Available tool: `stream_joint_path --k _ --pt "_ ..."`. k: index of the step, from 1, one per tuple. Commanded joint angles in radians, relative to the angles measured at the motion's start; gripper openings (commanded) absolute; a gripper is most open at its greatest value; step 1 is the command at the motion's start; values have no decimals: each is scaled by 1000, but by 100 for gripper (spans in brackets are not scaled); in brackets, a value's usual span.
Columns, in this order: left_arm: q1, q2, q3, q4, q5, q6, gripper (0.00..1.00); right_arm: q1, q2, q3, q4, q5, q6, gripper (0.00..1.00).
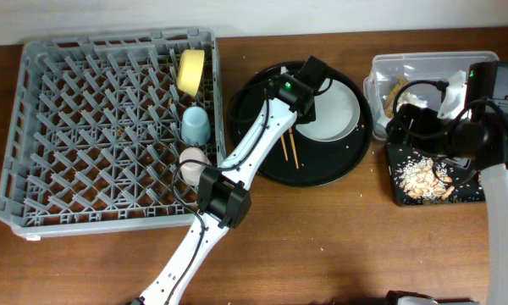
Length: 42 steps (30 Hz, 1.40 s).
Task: Sort waste into correct bins and load items into the dishwasher rack
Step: 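Grasp the white plate with the left gripper and lift it off the tray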
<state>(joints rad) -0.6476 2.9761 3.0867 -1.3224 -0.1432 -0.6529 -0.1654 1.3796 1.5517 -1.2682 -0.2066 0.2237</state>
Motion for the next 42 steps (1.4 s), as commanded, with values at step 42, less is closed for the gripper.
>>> stream_joint_path --k 42 --pt "257 -513 34 -246 -922 649 0 -5 2 -7 0 9 -7 98"
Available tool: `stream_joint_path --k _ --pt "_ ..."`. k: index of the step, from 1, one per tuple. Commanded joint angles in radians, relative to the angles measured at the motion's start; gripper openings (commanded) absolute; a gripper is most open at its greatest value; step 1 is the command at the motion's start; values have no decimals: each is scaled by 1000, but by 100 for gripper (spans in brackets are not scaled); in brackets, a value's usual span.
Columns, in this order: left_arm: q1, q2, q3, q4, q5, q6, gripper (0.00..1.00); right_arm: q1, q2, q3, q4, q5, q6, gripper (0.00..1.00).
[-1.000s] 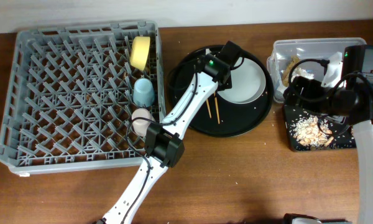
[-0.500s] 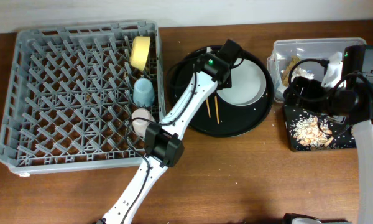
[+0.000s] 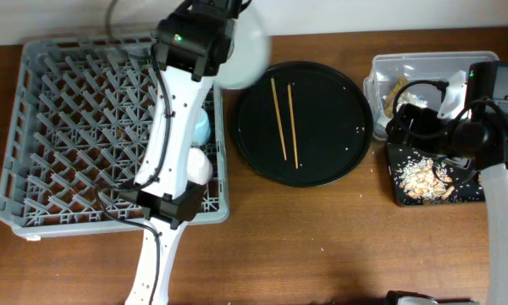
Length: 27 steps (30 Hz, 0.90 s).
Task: Sort waste into correct bins and load items into the dishwasher rack
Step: 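Grasp the white plate with the left gripper and lift it off the tray, then stand the white plate upright in the rack with the left gripper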
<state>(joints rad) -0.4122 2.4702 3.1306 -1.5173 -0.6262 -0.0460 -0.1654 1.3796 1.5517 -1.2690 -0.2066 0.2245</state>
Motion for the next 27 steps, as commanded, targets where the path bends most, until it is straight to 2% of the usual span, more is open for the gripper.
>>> stream_joint_path --k 1,4,8,22,27 --pt "32 -8 -19 -66 -475 33 0 -5 2 -7 1 9 -8 98" --pt "72 -8 -21 -76 -470 -65 0 -5 2 -7 1 9 -8 99" --pt "129 -4 -21 -71 -471 -121 0 -5 2 -7 1 9 -8 98" --pt "169 191 -21 -47 -474 -152 0 -5 2 -7 1 9 -8 98" --pt "178 206 -21 -46 -470 -163 0 -5 2 -7 1 9 -8 98"
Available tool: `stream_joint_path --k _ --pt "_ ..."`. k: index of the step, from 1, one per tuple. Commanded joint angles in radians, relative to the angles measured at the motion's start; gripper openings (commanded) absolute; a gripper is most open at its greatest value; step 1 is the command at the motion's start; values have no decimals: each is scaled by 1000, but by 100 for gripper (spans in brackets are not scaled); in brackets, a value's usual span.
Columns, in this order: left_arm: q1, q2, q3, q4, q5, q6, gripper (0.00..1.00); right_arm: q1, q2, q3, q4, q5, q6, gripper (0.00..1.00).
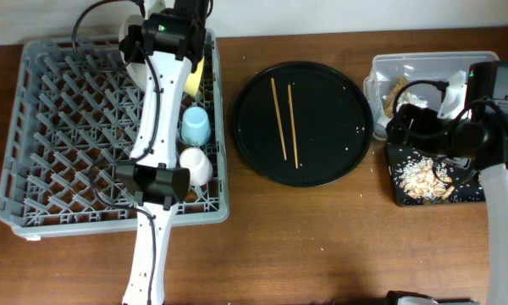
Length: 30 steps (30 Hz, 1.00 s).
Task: Sort waste into correct bins and load items into the dishwasher rack
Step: 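Stand the white plate upright in the rack with the left gripper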
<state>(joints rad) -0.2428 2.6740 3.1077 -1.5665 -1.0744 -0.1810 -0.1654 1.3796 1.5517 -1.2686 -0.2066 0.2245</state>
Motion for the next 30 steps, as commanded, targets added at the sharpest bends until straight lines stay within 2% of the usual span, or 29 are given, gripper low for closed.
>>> stream_joint_path --k 1,14,18,24,25,27,28,30 --pt "8 4 2 3 -20 -36 0 -5 2 -7 0 9 -8 98" --pt "23 17 2 -3 -32 -36 0 -5 2 -7 0 9 -8 98" --pt "18 46 2 -3 111 -36 0 -5 2 -7 0 9 -8 98" --pt "15 90 2 -22 115 -74 2 -5 2 -7 0 9 -8 98" --pt "15 90 2 -25 113 -73 14 -5 2 -7 0 9 -8 98" --pt "15 90 2 -37 109 -72 50 -5 2 -7 0 9 -8 98" --pt "15 89 3 -44 109 -72 63 -5 2 -7 0 9 -8 98" --pt "15 72 4 -56 106 -72 76 -5 2 -7 0 9 -8 98"
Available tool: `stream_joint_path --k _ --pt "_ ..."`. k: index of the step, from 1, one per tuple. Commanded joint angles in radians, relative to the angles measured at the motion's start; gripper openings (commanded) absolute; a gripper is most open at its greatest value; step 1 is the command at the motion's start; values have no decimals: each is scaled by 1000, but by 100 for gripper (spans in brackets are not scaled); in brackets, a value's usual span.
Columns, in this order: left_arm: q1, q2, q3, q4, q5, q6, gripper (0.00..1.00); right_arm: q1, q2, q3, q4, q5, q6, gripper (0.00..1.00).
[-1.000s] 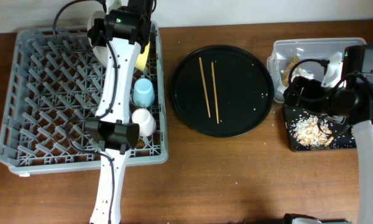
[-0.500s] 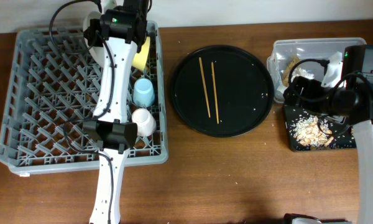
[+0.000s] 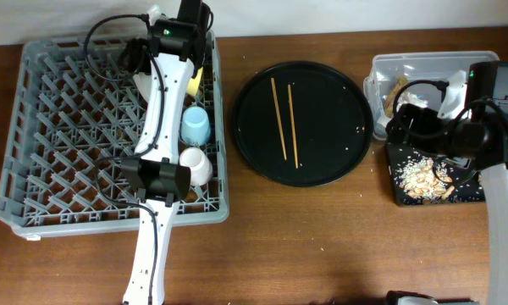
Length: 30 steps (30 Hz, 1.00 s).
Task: Sort waste into correct bins and load items into the dishwasher rack
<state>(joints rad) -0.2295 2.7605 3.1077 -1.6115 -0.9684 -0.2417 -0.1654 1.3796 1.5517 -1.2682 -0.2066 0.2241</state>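
Note:
The grey dishwasher rack (image 3: 59, 169) fills the left of the overhead view. My left arm reaches over its far right corner, and its wrist hides my left gripper (image 3: 176, 24). A white plate (image 3: 141, 80) shows edge-on beside the arm, standing among the rack's pins. I cannot tell whether the fingers still touch it. A yellow cup (image 3: 197, 78), a blue cup (image 3: 195, 125) and a white cup (image 3: 198, 166) sit along the rack's right side. Two chopsticks (image 3: 292, 127) lie on the round black tray (image 3: 322, 165). My right gripper (image 3: 402, 125) hangs by the clear bin (image 3: 423, 63), its fingers hidden.
A square black dish (image 3: 423, 182) with pale food scraps lies under my right arm, in front of the clear bin that holds waste. My left arm's elbow (image 3: 157, 178) lies across the rack's near right edge. Bare brown table runs along the front.
My left wrist has shifted slightly right and toward the rack's far edge. The plate now shows lower, among the pins left of the arm. The right arm has not moved.
My left gripper first reached onto the white plate on the round black tray, beside the chopsticks. Later it held the plate in the air by the rack's far right corner, the tray keeping only the chopsticks. Then the plate stood edge-on over the rack, and now it stands among the pins.

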Motion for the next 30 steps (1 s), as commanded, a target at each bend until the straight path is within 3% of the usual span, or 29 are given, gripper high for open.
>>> stream_joint_path --k 1,4,6,11,13,18,21,25,30 --pt "1 -34 4 -10 5 -11 78 -5 2 -7 0 9 -7 98" --pt "-24 -129 4 -9 13 -11 80 -5 2 -7 0 9 -7 98" --pt "-59 -208 4 -8 97 -11 85 -5 2 -7 0 9 -7 98" --pt "-151 -255 -2 -21 775 60 86 -5 2 -7 0 9 -7 99" --pt "-194 -230 -43 -6 926 60 86 -5 2 -7 0 9 -7 98" --pt "-377 -37 -155 169 916 -83 78 -5 2 -7 0 9 -7 98" --pt "-378 37 -155 240 919 -205 77 -5 2 -7 0 9 -7 98" --pt "-375 108 -158 304 919 -217 73 -5 2 -7 0 9 -7 98" --pt "-358 145 -154 298 895 -218 60 -5 2 -7 0 9 -7 98"
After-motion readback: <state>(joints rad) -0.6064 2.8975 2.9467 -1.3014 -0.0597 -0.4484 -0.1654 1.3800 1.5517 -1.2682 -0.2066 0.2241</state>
